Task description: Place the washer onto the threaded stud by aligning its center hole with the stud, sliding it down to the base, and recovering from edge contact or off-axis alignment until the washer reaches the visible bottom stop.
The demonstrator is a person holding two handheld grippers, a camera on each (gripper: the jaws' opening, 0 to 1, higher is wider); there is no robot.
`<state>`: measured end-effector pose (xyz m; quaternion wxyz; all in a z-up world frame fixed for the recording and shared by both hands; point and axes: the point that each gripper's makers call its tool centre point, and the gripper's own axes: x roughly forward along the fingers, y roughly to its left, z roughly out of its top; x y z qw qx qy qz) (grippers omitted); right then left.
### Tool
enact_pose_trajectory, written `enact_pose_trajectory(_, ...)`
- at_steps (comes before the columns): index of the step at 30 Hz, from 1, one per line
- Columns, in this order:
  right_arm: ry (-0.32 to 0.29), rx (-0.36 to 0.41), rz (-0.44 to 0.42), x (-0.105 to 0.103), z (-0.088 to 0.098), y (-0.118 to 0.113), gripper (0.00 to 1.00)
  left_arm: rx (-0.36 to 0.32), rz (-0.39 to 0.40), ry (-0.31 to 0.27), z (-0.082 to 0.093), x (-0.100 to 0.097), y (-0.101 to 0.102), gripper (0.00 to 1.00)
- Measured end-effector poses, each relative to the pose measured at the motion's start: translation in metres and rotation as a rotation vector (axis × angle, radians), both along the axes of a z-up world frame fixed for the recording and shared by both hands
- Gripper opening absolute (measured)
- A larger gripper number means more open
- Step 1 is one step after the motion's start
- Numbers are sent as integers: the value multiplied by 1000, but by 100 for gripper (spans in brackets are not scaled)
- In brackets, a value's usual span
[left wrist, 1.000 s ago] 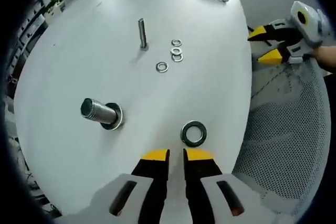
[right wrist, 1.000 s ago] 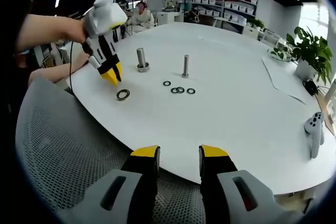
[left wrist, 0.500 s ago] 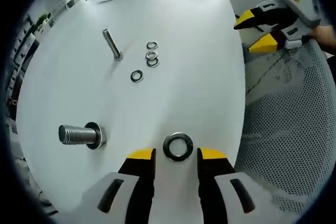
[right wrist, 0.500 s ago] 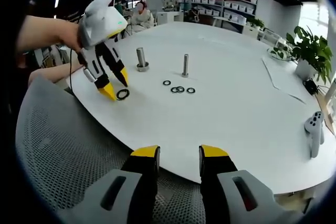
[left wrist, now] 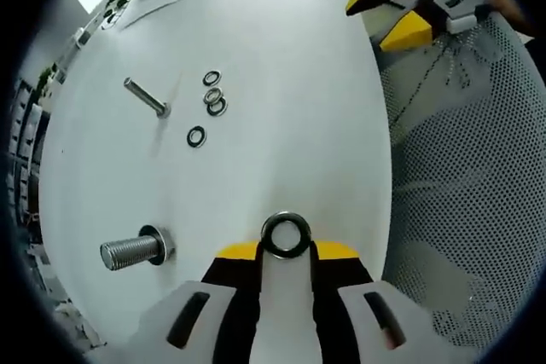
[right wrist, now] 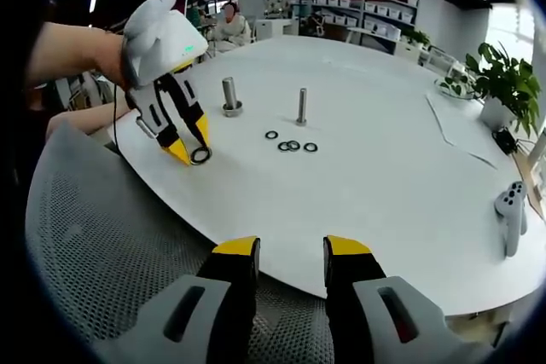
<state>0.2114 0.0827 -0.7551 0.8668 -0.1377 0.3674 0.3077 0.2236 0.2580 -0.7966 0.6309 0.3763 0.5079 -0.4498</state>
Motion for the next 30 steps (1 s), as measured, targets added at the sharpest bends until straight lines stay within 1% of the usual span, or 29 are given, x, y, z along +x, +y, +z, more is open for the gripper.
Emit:
enact_pose_trajectory(3,-1,0,0,0,0,0,32,6,1,3,0,0,0,20)
enact_pose_trajectory(5,-1,1,0,0,0,0,32,-2,11,7,0,1,0,20)
enact_pose_trajectory(6,-1,0,0,0,0,0,32,-9,20,6,0,1,-1,20)
enact_pose_trajectory(7,-1,1,1,0,0,0,32,-15,60,7,0,2,-2,20)
enact_pose_trajectory(8,-1,1,1,0,0,0,32,-25,66,-1,0,3,-3,20)
enact_pose_trajectory(10,-2,2,1,0,0,0,32,-35,62,-8,1,2,-4,21)
enact_pose_trajectory(14,-2,3,2,0,0,0,32,-68,85,-14,1,4,-10,24)
enact_pose_trajectory(17,-1,4,3,0,0,1,32,-69,81,-14,1,5,-11,25)
enact_pose_trajectory(19,-1,5,4,0,0,1,32,-62,46,-16,1,5,-12,25)
enact_pose_trajectory(20,-1,6,4,0,0,1,32,-65,6,-21,1,4,-14,25)
enact_pose_trajectory(23,-1,7,5,0,0,1,32,-54,-5,-14,0,2,-15,22)
enact_pose_trajectory(26,-2,8,5,0,0,1,32,-25,-38,-9,0,1,-15,21)
enact_pose_trajectory(28,-2,8,5,0,0,1,32,-13,-79,1,0,0,-13,22)
enact_pose_trajectory(29,-2,9,4,0,0,1,32,2,-106,14,0,-2,-12,24)
enact_pose_trajectory(30,-2,9,4,0,0,1,32,15,-107,20,0,-3,-11,26)
